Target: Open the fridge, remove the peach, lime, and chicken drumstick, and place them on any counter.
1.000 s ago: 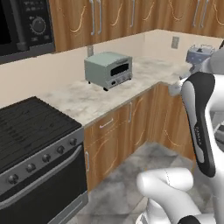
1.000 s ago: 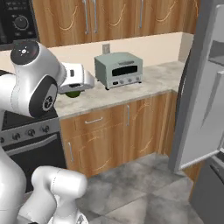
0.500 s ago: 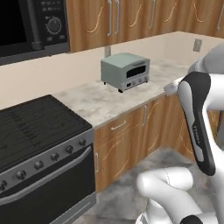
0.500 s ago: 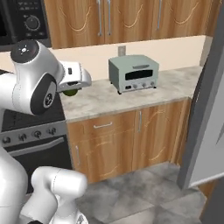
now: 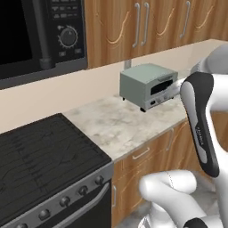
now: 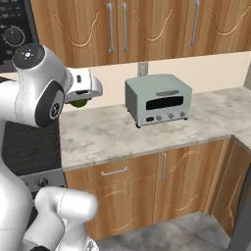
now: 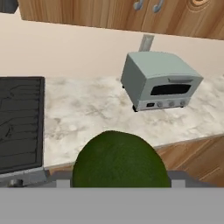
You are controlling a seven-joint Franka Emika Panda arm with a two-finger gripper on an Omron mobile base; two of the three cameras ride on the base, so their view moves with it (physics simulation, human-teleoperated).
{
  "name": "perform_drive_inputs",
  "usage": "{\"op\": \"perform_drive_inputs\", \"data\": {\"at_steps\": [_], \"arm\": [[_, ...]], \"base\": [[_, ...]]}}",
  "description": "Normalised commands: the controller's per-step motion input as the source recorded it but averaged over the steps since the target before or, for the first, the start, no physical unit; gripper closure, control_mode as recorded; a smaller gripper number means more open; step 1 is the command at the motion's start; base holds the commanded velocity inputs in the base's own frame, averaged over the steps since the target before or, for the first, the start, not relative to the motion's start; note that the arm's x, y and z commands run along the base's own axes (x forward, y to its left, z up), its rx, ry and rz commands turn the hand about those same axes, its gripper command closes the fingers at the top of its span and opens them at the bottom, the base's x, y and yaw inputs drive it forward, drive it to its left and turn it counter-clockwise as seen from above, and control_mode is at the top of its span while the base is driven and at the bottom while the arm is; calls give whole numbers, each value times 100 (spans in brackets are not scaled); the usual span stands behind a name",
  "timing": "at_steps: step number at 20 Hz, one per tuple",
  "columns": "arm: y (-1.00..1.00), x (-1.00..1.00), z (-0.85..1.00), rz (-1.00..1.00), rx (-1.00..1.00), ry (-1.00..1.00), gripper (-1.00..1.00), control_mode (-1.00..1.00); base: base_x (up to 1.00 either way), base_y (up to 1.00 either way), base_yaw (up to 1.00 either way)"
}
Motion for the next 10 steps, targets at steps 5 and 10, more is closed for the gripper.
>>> {"op": "perform_drive_inputs", "data": {"at_steps": [5,10], "arm": [[0,0,0,0,0,0,100,100],[0,0,0,0,0,0,100,100]], "base": [[89,0,1],[37,0,0]]}}
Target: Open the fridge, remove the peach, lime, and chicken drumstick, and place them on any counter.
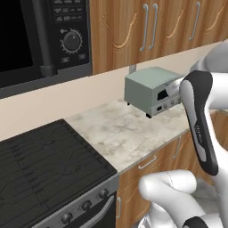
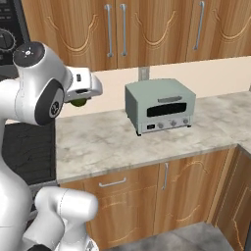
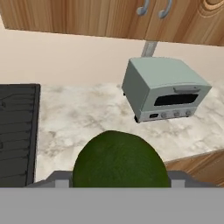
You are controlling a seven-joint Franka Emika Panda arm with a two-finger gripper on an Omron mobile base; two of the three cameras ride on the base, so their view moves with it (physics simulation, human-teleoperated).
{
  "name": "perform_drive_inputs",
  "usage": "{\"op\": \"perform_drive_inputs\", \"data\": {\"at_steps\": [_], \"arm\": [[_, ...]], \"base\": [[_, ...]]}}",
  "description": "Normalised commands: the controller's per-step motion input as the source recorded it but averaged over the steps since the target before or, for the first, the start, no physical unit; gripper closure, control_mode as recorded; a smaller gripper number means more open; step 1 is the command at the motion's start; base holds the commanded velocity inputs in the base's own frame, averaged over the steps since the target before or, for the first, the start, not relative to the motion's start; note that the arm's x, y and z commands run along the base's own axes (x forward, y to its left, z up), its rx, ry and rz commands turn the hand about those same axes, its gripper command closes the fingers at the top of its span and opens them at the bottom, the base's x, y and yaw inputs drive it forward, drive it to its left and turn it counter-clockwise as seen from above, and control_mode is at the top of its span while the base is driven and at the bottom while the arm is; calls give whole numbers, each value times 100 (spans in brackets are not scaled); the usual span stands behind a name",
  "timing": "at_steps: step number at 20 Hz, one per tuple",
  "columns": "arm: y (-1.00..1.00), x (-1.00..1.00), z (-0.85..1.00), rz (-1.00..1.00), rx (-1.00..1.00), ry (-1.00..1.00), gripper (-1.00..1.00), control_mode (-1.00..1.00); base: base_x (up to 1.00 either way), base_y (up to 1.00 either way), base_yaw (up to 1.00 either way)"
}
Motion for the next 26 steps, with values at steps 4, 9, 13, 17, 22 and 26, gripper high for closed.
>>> {"op": "perform_drive_inputs", "data": {"at_steps": [4,9,13,17,22,26], "arm": [[23,65,-37,0,-2,16,100,-100],[14,70,-61,4,0,20,100,-100],[21,92,-95,7,0,23,100,-100],[33,97,-94,4,0,27,100,-100],[31,81,-100,1,0,19,100,-100],[23,79,-100,1,0,14,100,-100]], "base": [[0,0,0],[0,0,0],[0,0,0],[0,0,0],[0,0,0],[0,0,0]]}}
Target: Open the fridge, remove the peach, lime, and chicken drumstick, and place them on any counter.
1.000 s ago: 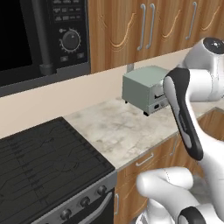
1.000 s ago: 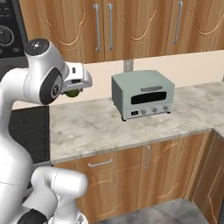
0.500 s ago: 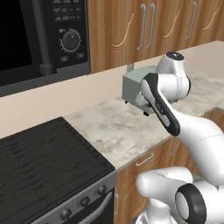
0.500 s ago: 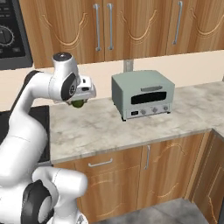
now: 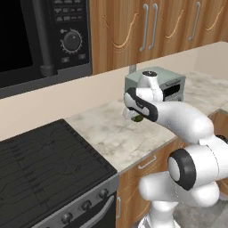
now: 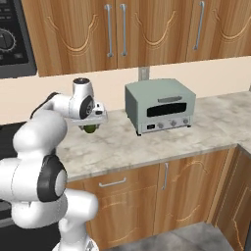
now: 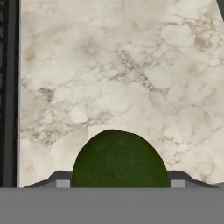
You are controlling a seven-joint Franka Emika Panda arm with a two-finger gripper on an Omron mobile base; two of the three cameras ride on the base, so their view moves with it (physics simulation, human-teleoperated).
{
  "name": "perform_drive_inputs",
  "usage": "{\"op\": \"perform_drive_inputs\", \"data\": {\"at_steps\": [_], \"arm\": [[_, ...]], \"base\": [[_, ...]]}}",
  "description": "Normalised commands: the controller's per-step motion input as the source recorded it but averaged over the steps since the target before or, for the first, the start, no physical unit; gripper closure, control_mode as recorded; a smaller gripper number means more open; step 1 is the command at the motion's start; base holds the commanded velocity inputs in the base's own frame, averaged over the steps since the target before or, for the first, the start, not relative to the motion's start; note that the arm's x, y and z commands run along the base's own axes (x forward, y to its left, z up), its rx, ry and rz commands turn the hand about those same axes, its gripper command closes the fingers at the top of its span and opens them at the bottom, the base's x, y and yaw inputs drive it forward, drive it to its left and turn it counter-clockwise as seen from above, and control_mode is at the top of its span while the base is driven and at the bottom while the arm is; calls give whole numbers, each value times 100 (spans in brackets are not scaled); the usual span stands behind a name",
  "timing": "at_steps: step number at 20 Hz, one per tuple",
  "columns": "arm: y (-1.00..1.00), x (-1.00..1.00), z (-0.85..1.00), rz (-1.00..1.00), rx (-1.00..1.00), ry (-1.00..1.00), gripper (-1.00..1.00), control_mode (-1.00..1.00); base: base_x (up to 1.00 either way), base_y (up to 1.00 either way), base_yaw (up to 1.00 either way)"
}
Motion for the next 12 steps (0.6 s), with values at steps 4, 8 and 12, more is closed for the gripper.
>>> {"op": "perform_drive_inputs", "data": {"at_steps": [4,8,12], "arm": [[4,70,-100,0,0,4,100,-100],[0,54,-96,0,0,-1,100,-100],[0,33,-86,0,0,-5,100,-100]], "base": [[0,0,0],[0,0,0],[0,0,0]]}}
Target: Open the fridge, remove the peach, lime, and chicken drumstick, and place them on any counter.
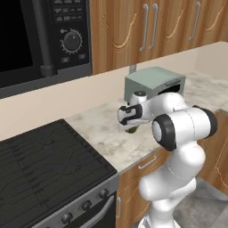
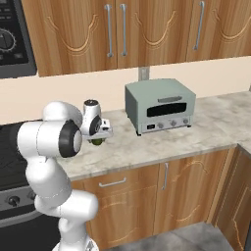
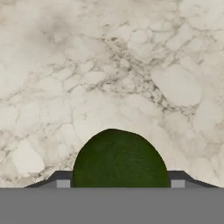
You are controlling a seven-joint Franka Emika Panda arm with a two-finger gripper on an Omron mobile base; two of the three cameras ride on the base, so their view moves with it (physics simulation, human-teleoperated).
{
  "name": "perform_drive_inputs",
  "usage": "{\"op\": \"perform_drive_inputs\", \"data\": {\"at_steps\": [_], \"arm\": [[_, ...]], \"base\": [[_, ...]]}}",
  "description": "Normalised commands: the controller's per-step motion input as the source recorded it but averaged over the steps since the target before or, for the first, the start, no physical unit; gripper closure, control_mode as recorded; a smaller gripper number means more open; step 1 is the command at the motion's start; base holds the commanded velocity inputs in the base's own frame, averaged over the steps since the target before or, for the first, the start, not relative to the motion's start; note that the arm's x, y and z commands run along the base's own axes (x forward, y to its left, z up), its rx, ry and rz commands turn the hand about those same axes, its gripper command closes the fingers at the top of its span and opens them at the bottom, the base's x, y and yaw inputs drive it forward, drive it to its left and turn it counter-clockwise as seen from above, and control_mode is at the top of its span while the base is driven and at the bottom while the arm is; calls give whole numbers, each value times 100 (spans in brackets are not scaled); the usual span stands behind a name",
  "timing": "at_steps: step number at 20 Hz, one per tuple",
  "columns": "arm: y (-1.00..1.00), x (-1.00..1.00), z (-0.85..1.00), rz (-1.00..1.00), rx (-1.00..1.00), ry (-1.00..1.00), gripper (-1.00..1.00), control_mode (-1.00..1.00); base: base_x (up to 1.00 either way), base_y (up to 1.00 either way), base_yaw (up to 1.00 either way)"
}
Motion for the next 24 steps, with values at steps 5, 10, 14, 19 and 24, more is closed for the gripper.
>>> {"op": "perform_drive_inputs", "data": {"at_steps": [5,10,14,19,24], "arm": [[1,21,-50,0,0,-9,100,-100],[0,28,-40,0,0,-2,100,-100],[0,0,0,0,0,0,-100,-100],[0,-25,9,0,1,0,-100,-100],[0,-16,50,0,7,0,-100,-100]], "base": [[0,0,0],[0,0,0],[0,0,0],[0,0,0],[0,0,0]]}}
